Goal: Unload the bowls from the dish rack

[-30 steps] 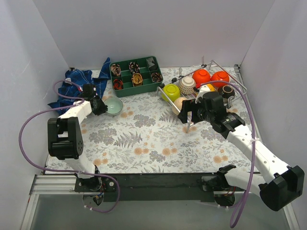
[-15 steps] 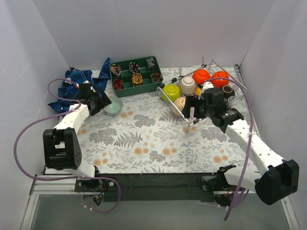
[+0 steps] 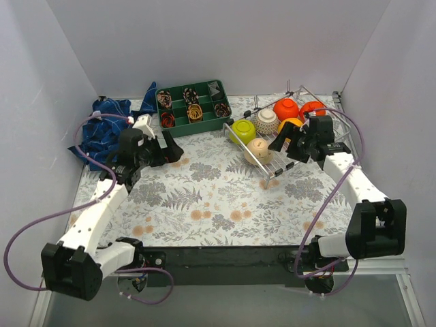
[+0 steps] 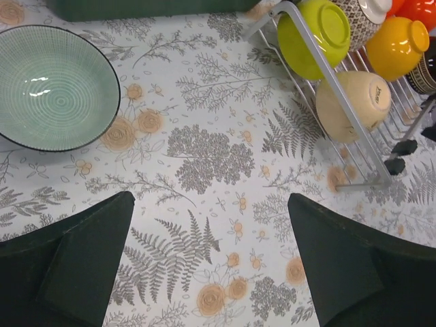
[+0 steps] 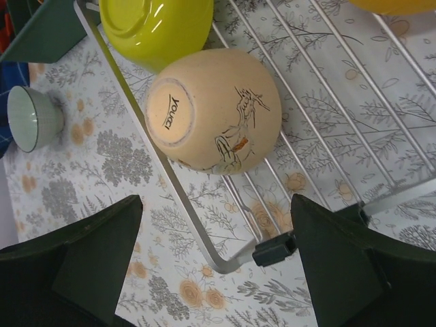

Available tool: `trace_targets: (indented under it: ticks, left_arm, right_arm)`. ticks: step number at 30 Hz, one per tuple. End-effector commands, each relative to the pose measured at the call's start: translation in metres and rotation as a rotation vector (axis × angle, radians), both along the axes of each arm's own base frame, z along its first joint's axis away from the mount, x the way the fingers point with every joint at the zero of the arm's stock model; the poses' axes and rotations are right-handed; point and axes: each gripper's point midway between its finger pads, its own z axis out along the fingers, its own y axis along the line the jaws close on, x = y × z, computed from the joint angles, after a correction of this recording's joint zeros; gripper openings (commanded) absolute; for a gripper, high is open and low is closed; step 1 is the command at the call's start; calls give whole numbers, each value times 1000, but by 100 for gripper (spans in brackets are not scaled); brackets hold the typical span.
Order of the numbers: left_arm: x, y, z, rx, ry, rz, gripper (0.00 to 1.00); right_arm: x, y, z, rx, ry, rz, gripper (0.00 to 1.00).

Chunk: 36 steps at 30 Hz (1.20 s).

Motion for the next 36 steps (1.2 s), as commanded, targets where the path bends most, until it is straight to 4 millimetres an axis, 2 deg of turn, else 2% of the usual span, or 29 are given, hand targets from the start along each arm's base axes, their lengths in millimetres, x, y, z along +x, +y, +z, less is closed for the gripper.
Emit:
trace_targets:
  ticks: [1,2,3,5,6,11,19,21,28,36]
  left_arm:
    - [-32,-11,9,-88,-16,-86,98]
    - [-36,-13,9,-107,-14,-88,98]
    - [-42,-13,0,-118,6,-86,98]
    - [-49,-15,5,-151,-25,-89,98]
    - [-53,-14,-7,-148,-10,-88,98]
    - [-60,-9,-21,-114,-24,-98,98]
    - [-61,-3,-47,-80,-41,-85,98]
    - [-64,-2,-60,-69,-24,-90,98]
    - [-62,-3,-63,-67,-32,-93,98]
    - [-60,0,-66,-58,-25,-70,98]
  right_arm:
    - [20,22,13,161,-27,8,99]
    - [25,24,12,177,-33,7,98]
    - [27,26,4,196,-3,-4,99]
    - [31,29,-1,219,4,-8,99]
    - [35,32,-7,239,8,-7,98]
    - [46,39,-21,266,20,7,99]
    - [49,28,-48,254,59,-28,99]
    - [49,24,-54,236,59,-25,99]
    - [43,15,-67,227,69,4,99]
    - [43,20,-78,236,98,46,99]
